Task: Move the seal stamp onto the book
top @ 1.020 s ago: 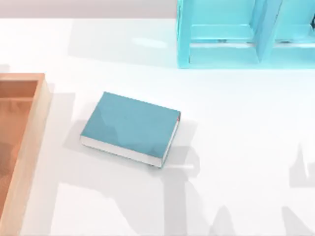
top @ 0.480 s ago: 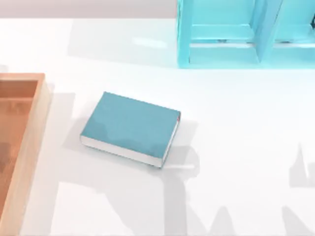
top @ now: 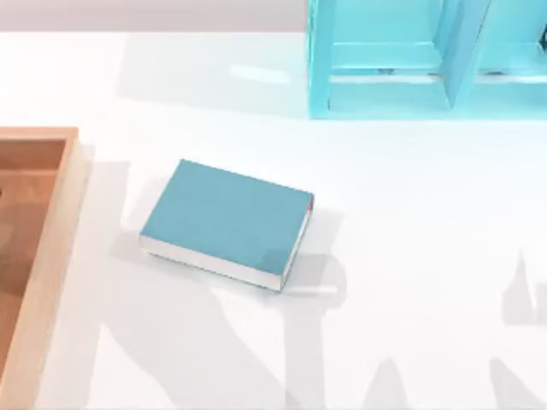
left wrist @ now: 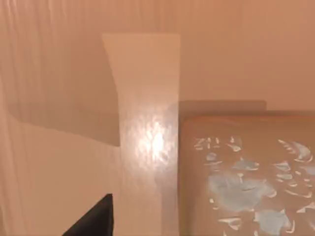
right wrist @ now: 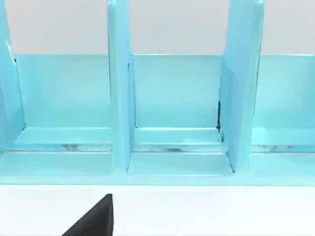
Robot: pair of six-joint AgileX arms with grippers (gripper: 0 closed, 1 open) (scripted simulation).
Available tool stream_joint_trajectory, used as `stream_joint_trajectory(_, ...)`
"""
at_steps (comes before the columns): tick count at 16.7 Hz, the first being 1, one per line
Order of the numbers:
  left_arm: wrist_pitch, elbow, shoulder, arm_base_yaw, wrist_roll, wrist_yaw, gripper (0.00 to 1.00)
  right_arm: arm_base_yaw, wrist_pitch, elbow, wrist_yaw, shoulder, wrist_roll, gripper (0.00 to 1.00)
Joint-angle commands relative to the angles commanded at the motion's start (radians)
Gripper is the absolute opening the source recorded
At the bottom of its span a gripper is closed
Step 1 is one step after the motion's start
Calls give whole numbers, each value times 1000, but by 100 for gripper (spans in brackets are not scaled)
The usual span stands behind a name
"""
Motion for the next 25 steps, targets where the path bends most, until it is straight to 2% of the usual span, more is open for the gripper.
stream_joint_trajectory(4, 9, -8, 3, 0, 0, 0, 100, 0, 0, 0, 0, 0, 0, 100)
stream_joint_trajectory(17, 9, -8, 3, 0, 0, 0, 2, 0, 0, 0, 0, 0, 0, 100)
stream_joint_trajectory(25, 9, -8, 3, 0, 0, 0, 0, 0, 0, 0, 0, 0, 0, 100)
